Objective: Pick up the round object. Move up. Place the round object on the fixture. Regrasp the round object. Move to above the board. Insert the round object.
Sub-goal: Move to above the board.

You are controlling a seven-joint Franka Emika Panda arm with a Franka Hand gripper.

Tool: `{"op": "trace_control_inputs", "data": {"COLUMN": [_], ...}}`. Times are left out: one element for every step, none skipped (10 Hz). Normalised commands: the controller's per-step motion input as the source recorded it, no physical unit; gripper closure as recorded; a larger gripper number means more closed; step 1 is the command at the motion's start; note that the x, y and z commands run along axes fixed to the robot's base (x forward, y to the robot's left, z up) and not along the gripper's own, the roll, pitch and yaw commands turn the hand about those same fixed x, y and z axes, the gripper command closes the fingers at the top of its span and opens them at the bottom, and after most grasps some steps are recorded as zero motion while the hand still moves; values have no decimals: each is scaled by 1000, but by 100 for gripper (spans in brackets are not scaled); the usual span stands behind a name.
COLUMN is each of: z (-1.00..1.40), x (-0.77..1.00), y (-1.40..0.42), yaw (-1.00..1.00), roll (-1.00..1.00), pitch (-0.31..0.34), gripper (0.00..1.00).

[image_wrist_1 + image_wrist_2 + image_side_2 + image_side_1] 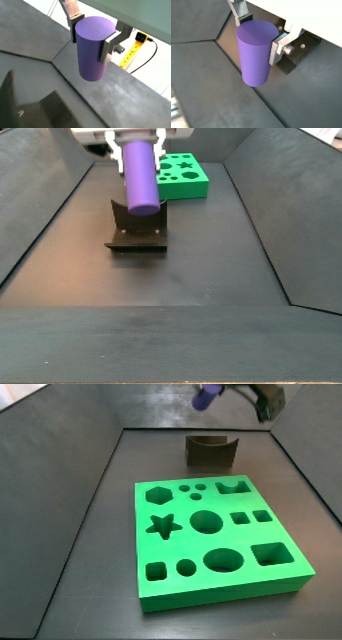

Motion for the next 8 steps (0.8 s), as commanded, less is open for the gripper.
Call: {"op": "trace_control_inputs", "data": {"z": [1000, 1000, 1000, 1000, 1000, 879, 578, 455], "x": [-107, -104, -101, -96, -90, -71, -46, -32], "y": [162, 154, 134, 121, 102, 75, 33, 19], "yaw": [-48, -51, -49, -45, -36, -24, 0, 9], "roll": [-49, -49, -49, -49, -51, -56, -60, -61], "pitch": [-28, -14, 14, 36, 55, 66, 83, 84], "gripper": [100, 100, 100, 100, 100, 100, 100, 100]}}
